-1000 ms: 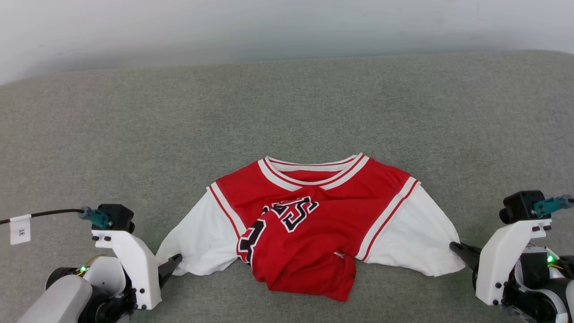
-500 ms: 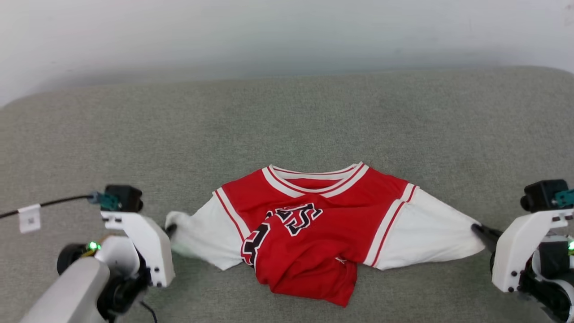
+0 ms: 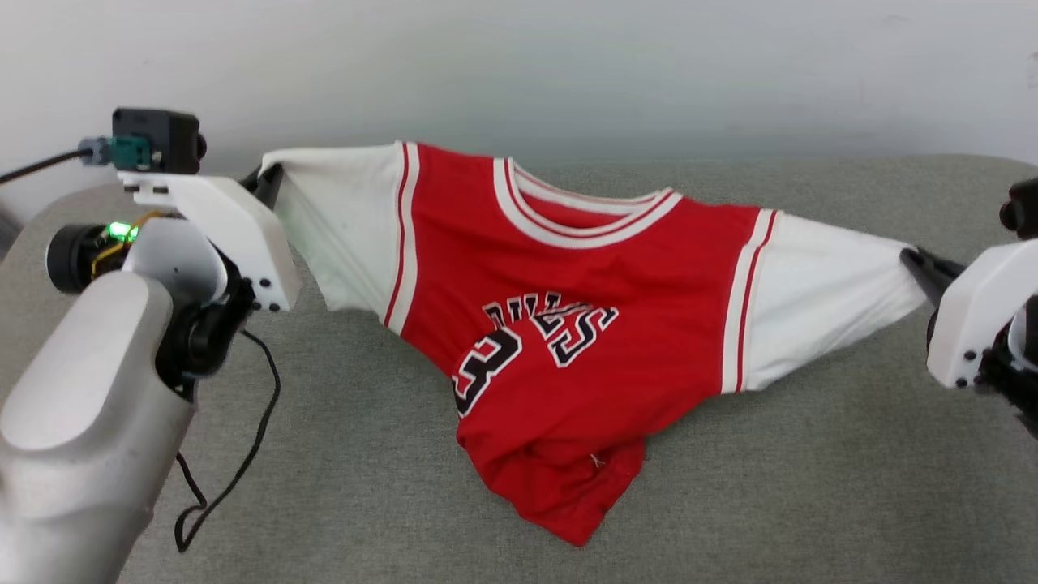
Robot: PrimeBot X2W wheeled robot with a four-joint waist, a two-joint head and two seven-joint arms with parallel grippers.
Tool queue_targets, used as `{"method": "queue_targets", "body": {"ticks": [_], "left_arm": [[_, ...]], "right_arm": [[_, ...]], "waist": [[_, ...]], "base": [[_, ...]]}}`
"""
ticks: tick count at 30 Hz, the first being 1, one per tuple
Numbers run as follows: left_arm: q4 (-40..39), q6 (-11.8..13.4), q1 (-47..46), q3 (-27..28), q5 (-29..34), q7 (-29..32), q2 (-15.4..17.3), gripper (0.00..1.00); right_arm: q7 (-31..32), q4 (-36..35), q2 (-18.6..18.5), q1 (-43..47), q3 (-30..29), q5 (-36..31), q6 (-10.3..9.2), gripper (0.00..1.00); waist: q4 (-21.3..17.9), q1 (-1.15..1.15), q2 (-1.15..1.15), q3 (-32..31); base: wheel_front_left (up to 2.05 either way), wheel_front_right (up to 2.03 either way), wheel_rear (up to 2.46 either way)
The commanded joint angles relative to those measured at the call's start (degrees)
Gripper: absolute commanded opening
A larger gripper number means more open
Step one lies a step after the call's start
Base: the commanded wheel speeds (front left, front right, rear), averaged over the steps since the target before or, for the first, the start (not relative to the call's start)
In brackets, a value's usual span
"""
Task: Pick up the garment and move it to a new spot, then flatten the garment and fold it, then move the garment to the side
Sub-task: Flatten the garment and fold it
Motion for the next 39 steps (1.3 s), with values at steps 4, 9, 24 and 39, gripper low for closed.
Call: {"method": "queue_targets", "body": {"ticks": [4,9,24,39], "left_arm": [[4.29,0.03,-7.29,0.23,2.59,-2.81,-1.23,0.0],[8.98,-0.84,-17.07,0.23,5.48,-6.97,-2.58,0.0],[20.21,-3.89,-44.58,1.14,13.22,-22.72,-2.56,0.0],[23.61,-5.46,-57.76,1.16,14.76,-26.7,-2.18,0.0]], "right_arm": [[-2.34,3.05,-0.79,-7.72,0.64,-0.33,-0.01,0.0],[-5.95,6.83,-1.2,-18.31,1.32,-1.75,-0.01,0.0],[-24.05,19.16,0.0,-51.61,3.55,-9.05,-0.01,0.0],[-32.18,28.38,0.5,-69.86,12.5,-9.09,-0.01,0.0]], "waist": [[-0.4,0.0,0.0,1.9],[-0.79,0.0,0.0,6.61],[-2.88,0.0,0.0,20.39],[-4.41,0.0,0.0,29.41]], "base": [[0.0,0.0,0.0],[0.0,0.0,0.0],[0.0,0.0,0.0],[0.0,0.0,0.0]]}}
